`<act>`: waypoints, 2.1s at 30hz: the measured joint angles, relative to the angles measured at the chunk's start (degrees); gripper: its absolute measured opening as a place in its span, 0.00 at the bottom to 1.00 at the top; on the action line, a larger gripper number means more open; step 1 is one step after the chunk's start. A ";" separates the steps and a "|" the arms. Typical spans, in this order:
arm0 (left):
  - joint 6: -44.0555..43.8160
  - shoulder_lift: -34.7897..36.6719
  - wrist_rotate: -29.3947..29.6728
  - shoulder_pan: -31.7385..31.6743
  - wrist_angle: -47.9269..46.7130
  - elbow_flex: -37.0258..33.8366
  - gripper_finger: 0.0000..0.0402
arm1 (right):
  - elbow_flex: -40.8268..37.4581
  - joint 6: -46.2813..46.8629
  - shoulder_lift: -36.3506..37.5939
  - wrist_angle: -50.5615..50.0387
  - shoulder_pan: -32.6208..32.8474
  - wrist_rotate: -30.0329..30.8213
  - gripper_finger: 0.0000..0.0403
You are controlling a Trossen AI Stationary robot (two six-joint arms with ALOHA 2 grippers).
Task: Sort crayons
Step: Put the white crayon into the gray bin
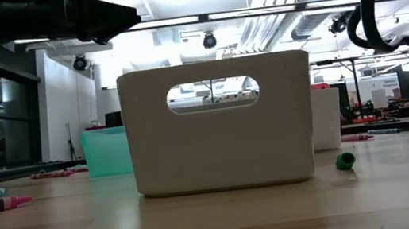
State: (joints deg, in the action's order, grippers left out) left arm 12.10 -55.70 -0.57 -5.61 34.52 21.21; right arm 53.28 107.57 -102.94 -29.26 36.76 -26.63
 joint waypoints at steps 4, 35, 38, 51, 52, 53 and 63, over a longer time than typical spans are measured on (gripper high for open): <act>0.02 0.00 2.29 0.04 0.00 0.00 0.42 | -0.04 -2.24 -0.04 0.34 -0.01 -0.85 0.02; -3.50 9.97 2.34 0.00 -7.34 0.04 0.42 | -0.11 -71.80 16.70 10.89 -7.24 48.27 0.00; -2.95 9.91 -0.18 0.04 -7.05 0.04 0.42 | -0.11 -84.30 16.73 12.61 -13.24 52.99 0.00; 0.14 2.99 -0.72 0.07 0.16 0.02 0.42 | -6.80 -118.49 16.77 54.99 -38.76 26.96 0.00; 0.43 2.16 -0.72 0.07 0.80 0.02 0.42 | -8.77 -118.87 16.66 60.06 -39.48 25.64 0.00; 0.61 1.38 -0.73 0.07 1.50 0.02 0.42 | -10.84 -118.94 16.58 64.52 -40.12 24.68 0.00; 0.66 -4.79 -0.74 0.07 9.44 0.02 0.42 | -18.13 -111.95 16.49 74.72 -41.07 21.68 0.00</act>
State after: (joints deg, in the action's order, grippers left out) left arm 12.75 -60.49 -1.31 -5.54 43.97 21.23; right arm 35.15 -4.38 -86.46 45.46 -4.32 -4.95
